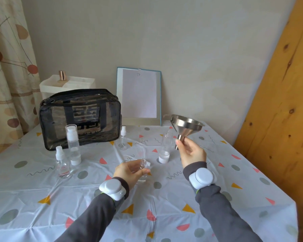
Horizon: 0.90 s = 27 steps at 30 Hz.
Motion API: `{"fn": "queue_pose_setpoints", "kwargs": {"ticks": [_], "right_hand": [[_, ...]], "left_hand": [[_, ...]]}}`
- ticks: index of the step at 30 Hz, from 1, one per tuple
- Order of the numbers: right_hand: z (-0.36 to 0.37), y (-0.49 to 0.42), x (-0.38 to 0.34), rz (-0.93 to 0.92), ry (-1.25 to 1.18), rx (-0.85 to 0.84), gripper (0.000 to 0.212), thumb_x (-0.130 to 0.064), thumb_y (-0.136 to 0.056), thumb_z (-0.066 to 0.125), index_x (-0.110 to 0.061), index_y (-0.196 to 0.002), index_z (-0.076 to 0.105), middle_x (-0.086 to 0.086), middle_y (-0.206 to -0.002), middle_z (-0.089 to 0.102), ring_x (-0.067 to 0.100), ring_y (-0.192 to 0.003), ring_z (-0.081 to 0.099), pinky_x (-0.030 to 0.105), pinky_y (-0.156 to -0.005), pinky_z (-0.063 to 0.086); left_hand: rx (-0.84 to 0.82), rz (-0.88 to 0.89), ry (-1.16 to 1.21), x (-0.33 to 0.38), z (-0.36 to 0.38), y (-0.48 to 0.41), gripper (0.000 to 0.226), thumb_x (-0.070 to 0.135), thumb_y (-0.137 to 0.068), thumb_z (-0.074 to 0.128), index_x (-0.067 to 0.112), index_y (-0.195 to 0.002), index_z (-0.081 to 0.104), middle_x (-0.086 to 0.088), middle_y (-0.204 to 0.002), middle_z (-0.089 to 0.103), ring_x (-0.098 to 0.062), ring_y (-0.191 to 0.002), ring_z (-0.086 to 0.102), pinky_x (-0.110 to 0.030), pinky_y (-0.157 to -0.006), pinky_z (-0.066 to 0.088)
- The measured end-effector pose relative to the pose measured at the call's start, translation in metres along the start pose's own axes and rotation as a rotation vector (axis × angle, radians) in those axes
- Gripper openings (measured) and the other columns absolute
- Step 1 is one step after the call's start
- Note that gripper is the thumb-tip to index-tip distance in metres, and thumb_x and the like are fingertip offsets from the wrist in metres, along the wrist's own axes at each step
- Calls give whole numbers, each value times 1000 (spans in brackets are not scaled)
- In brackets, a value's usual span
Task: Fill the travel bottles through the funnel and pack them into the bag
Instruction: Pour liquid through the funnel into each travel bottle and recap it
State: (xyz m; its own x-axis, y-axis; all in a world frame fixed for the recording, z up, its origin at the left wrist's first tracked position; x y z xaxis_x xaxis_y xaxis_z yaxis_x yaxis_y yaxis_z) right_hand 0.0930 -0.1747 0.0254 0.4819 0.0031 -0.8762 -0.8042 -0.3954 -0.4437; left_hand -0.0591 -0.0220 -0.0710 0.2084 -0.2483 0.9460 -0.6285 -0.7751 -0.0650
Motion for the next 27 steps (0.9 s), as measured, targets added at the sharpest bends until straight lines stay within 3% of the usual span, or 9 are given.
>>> {"fn": "queue_pose_setpoints", "kwargs": {"ticks": [4, 6, 8, 13, 15, 19, 27], "right_hand": [[-53, -17, 23, 118, 181, 213, 18, -27, -86, 61, -12, -83, 70, 9, -68, 65, 15, -64, 52, 20, -59, 31], [-74, -23, 37, 183, 254, 262, 21, -27, -87, 60, -8, -86, 71, 15, -76, 68, 26, -73, 54, 22, -64, 32], [-89, -26, 53, 264, 337, 265, 24, -26, -88, 60, -5, -90, 72, 20, -86, 69, 33, -81, 56, 25, -69, 36], [-102, -27, 90, 424, 486, 170, 28, -28, -88, 59, -2, -89, 72, 20, -90, 69, 35, -90, 59, 29, -75, 41], [-102, -24, 100, 457, 539, 130, 31, -30, -88, 58, -3, -88, 72, 19, -92, 69, 34, -94, 59, 29, -78, 42], [-105, -17, 113, 481, 518, 118, 30, -27, -87, 60, 0, -88, 71, 19, -93, 69, 35, -95, 60, 33, -84, 45], [-103, -13, 120, 471, 548, 94, 27, -24, -85, 62, 2, -84, 70, 20, -92, 69, 37, -94, 60, 36, -84, 47]], "left_hand": [[-4, 7, 35, 1, 3, 1, 35, 24, -69, 81, 26, -101, 68, 22, -78, 66, 9, -80, 64, -2, -69, 45], [-2, 8, 32, 1, 2, 2, 36, 26, -69, 81, 24, -103, 67, 20, -80, 66, 8, -81, 63, -5, -72, 44], [2, 7, 29, 1, 1, 3, 37, 27, -69, 81, 25, -103, 67, 18, -83, 66, 2, -84, 64, -10, -78, 44], [11, 23, 26, 0, 1, 2, 37, 26, -69, 80, 23, -103, 68, 25, -74, 65, 13, -75, 61, 1, -61, 43], [20, 26, 18, 0, -1, 2, 40, 27, -69, 80, 21, -106, 68, 23, -75, 65, 13, -75, 61, -2, -66, 43], [18, 28, 8, 3, 2, 3, 45, 29, -69, 80, 18, -110, 66, 14, -85, 67, -3, -88, 64, -15, -81, 44], [17, 19, 15, 5, 3, 5, 49, 30, -69, 79, 17, -114, 65, 3, -102, 70, -5, -90, 63, -19, -87, 45]]}}
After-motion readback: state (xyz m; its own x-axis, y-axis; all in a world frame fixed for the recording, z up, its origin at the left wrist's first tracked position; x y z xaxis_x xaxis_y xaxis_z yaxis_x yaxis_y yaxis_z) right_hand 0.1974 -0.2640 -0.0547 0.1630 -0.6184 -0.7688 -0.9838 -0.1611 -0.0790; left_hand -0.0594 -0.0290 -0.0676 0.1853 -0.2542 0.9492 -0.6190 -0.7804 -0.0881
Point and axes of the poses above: each hand's wrist, its own y-axis away from the middle knuckle, its own z-axis out of the palm, x = y × z, the point moved 6 cm from there along -y, towards the middle knuckle
